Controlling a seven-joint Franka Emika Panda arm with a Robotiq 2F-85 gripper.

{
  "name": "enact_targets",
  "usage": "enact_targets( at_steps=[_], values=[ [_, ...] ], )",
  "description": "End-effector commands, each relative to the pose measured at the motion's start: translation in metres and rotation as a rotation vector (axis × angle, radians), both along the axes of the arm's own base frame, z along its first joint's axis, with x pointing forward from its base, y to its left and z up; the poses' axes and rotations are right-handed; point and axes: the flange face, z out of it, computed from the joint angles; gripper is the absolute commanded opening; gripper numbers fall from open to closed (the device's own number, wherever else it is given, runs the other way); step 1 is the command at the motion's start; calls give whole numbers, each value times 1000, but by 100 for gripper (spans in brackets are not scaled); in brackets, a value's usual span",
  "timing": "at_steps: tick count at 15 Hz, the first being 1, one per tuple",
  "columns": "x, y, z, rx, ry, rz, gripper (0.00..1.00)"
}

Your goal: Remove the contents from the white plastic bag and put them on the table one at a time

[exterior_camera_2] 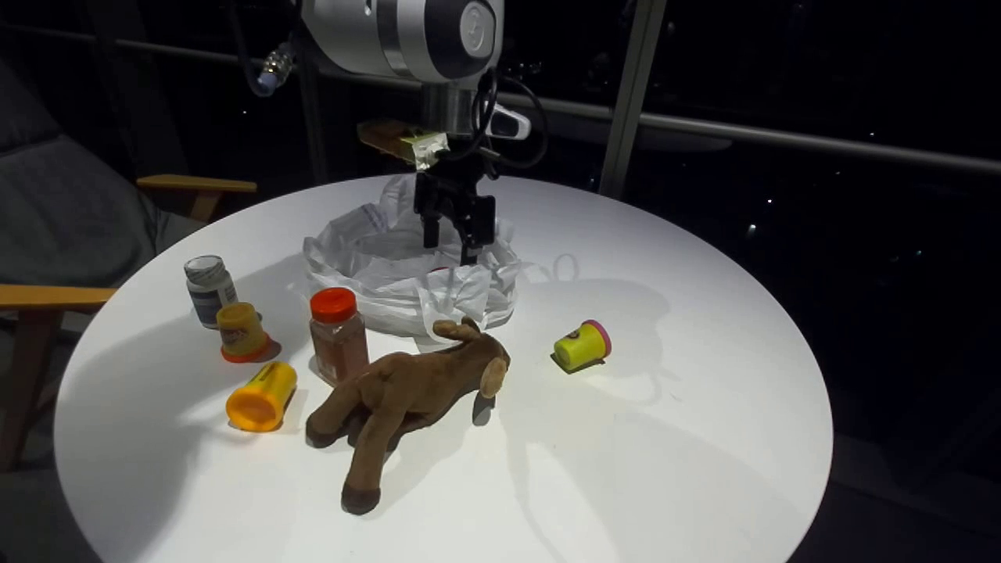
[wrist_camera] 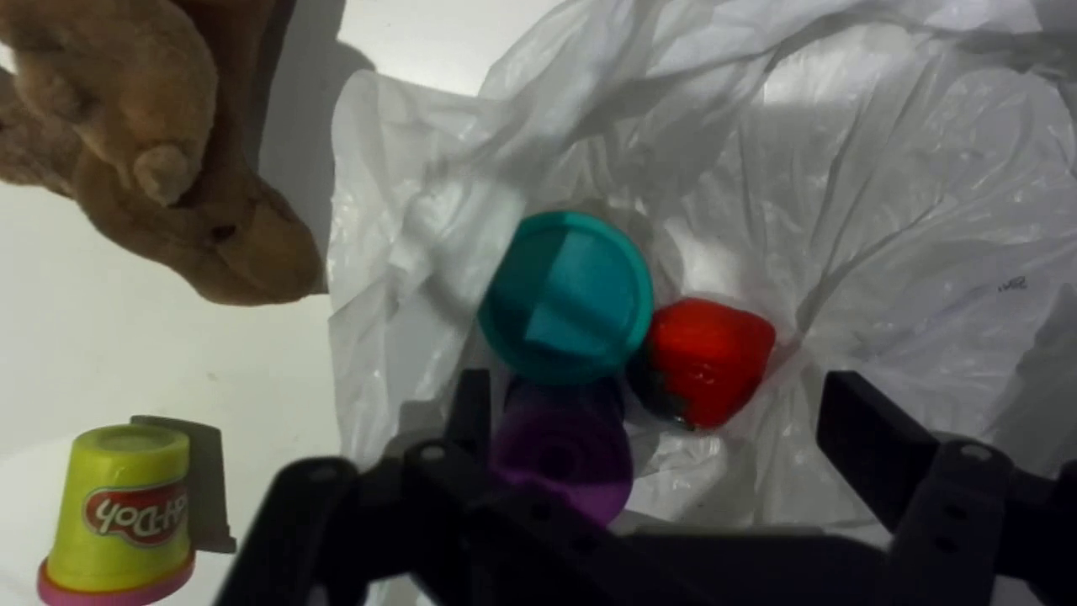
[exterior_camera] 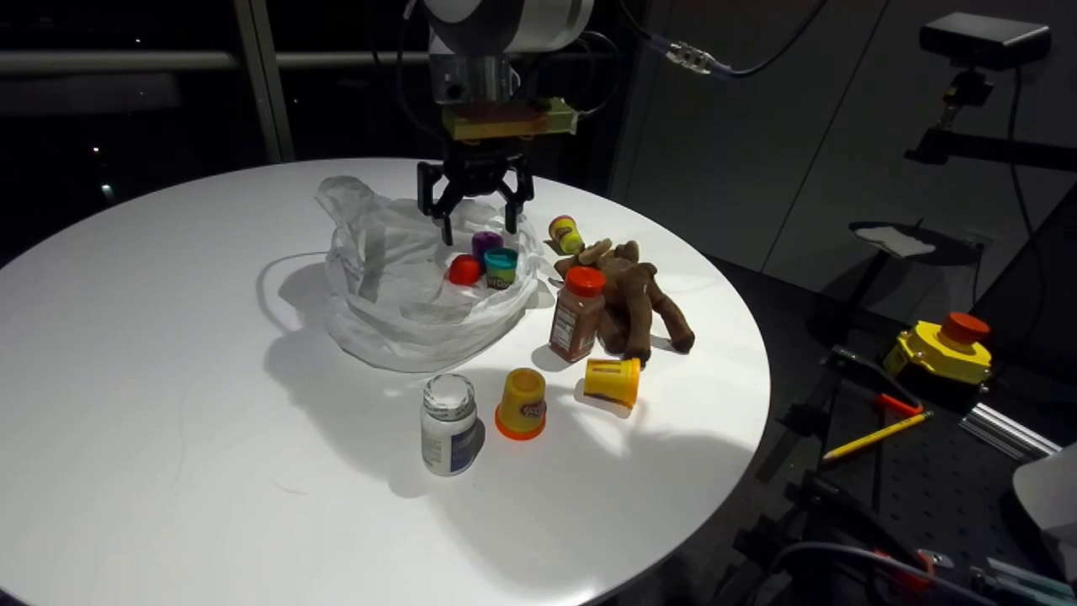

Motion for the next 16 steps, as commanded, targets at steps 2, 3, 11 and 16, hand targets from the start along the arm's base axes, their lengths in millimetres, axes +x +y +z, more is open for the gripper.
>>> enact_targets(
  at_steps=[2,3,11,16],
  values=[
    [20,-14,-3,49,-27,-101,100],
    [23,-18,-6,49,-31,-118,100],
    [36,-39,-16,37,-36,-210,72],
    [35,-45,-16,26,-24,-241,29]
  ],
)
